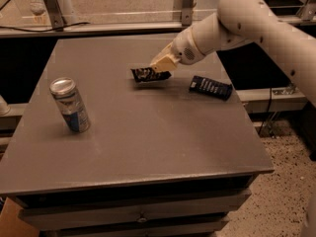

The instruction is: Move rxbar chocolate near redbull can

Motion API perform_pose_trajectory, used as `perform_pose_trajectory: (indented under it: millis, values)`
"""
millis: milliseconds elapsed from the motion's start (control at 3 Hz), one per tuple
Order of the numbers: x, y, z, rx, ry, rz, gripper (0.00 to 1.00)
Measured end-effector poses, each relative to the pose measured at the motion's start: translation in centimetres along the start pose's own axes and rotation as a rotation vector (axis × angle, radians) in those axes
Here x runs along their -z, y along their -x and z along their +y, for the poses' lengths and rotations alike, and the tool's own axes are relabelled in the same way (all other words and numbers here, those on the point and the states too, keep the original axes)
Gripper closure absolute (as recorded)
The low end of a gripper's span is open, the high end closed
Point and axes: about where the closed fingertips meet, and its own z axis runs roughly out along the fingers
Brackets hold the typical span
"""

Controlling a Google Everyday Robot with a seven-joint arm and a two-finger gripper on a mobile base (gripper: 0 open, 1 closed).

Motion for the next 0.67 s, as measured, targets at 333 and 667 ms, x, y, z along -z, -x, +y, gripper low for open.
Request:
perform_pose_trajectory:
  millis: [333,667]
  values:
    - [2.91,-0.12,3.90,0.001,0.043,0.010,1.00]
    - [2.90,-0.11,3.91,0.001,0.044,0.010,1.00]
